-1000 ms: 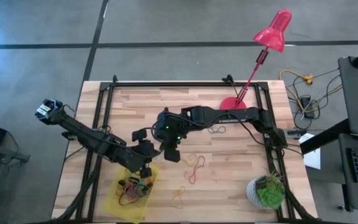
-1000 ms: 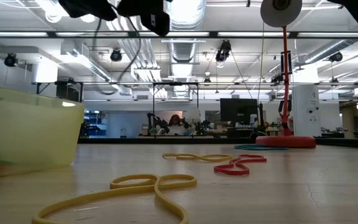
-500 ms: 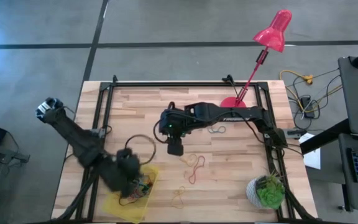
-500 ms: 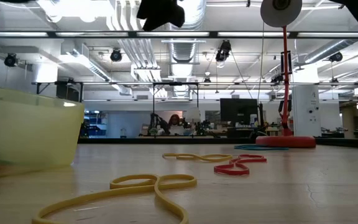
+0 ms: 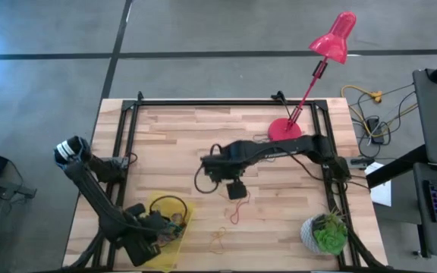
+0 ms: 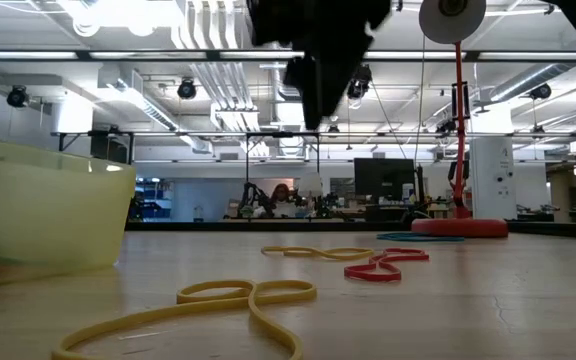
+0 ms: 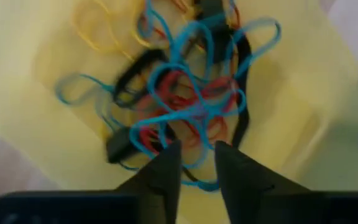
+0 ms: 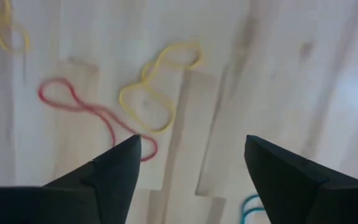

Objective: Pick and place rubber bands into bin
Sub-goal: Put the blue rubber band into the bin, then put the yellow rubber band into the bin

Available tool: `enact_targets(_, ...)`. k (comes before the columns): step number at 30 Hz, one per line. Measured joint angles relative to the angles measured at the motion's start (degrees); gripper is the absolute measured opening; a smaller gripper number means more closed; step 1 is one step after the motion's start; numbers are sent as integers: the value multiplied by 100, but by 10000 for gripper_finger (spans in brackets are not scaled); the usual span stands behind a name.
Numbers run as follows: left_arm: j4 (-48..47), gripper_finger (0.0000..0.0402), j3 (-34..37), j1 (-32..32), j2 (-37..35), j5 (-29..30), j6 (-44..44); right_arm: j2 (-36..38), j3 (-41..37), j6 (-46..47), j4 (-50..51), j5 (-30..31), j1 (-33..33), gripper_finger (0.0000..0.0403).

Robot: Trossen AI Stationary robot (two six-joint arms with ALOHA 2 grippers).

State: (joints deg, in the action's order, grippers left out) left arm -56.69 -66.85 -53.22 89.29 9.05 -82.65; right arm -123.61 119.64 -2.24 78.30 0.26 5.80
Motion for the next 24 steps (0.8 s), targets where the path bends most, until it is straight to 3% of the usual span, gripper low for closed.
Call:
enact_targets(10, 71, 165, -629, -43, 159, -47, 47, -11, -1810, -494, -1805, -199, 367, 294)
enact_targets(16, 66, 169, -825, -43, -32, 224, 48, -11, -2336, 33, -3136, 135, 571, 293)
enact_targets(20, 67, 169, -908, -43, -41, 232, 50, -11, -2614, 555, -3477, 969, 609, 280)
enact_targets(24, 64, 169, -922, -43, -43, 234, 73, -11, -2860, 1089, -3576, 998, 600, 264)
